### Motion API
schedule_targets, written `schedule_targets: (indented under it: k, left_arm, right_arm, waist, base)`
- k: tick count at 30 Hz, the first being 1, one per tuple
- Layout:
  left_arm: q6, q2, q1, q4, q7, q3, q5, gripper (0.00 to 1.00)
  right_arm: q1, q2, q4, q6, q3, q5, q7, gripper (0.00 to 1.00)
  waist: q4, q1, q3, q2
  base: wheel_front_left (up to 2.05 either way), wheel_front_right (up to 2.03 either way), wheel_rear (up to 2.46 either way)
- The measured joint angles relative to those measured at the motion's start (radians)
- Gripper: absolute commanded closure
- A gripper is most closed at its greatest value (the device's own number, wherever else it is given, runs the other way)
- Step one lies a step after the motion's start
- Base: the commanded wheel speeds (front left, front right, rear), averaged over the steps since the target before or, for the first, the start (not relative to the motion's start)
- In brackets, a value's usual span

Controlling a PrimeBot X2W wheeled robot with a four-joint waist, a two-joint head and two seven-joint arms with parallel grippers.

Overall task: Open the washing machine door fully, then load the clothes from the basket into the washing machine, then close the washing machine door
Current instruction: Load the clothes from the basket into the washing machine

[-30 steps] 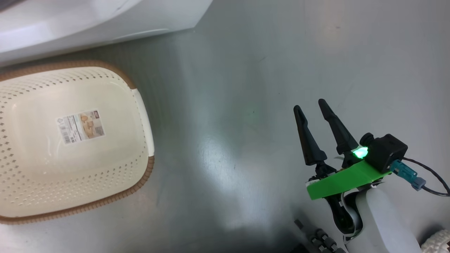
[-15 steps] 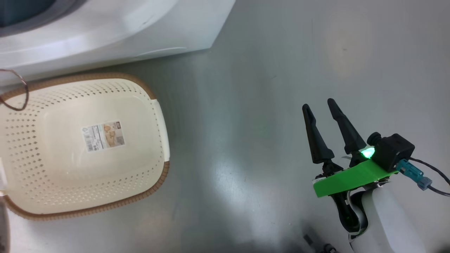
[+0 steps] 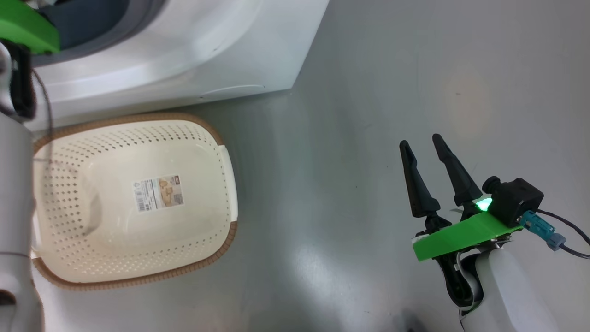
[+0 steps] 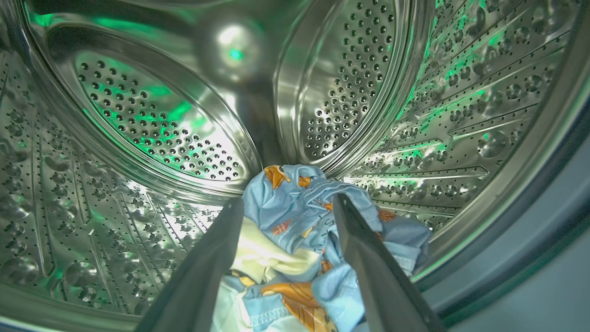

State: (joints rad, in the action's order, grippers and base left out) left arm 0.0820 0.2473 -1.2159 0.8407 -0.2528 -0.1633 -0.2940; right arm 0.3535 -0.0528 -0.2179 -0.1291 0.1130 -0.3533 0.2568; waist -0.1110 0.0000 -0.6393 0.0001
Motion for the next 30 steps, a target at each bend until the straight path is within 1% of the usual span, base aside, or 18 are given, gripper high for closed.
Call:
schedule_targets:
  k: [1,5,14,20,26,30]
  left_arm:
    - [-0.007,-0.005,0.029,-0.019,0.0,0.001,0.0,0.0]
    - [-0.009,-0.016,0.097,-0.064,0.0,0.001,0.0,0.0]
    - [-0.032,-0.031,0.277,-0.196,-0.001,0.015,-0.007,0.0]
    - [-0.06,-0.042,0.417,-0.312,-0.001,0.046,-0.009,0.0]
    - [-0.071,-0.043,0.566,-0.407,-0.001,0.067,-0.008,0.0]
    - [-0.088,-0.048,0.65,-0.473,-0.001,0.085,-0.007,0.0]
  right_arm:
    - [-0.001,0.0,-0.004,0.0,-0.001,0.0,0.0,0.0]
    - [-0.009,0.0,-0.012,0.0,-0.004,0.0,0.0,0.0]
    - [-0.043,0.0,-0.029,0.0,-0.019,0.007,0.0,0.0]
    - [-0.061,0.0,-0.036,0.0,-0.023,0.009,0.0,0.0]
    - [-0.074,0.0,-0.042,0.0,-0.022,0.009,0.0,0.0]
    - [-0.104,0.0,-0.049,0.0,-0.022,0.018,0.0,0.0]
  waist:
    - [0.003,0.0,0.013,0.0]
    - [0.009,0.0,0.042,0.0]
    - [0.019,0.0,0.118,-0.0001]
    - [0.026,0.0,0.177,0.0]
    - [0.029,0.0,0.236,0.0]
    - [0.03,0.0,0.274,-0.0001]
  base:
    - [0.0,0.0,0.0]
    - [0.0,0.0,0.0]
    - [0.0,0.0,0.0]
    - [0.0,0.0,0.0]
    - [0.0,0.0,0.0]
    - [0.0,0.0,0.0]
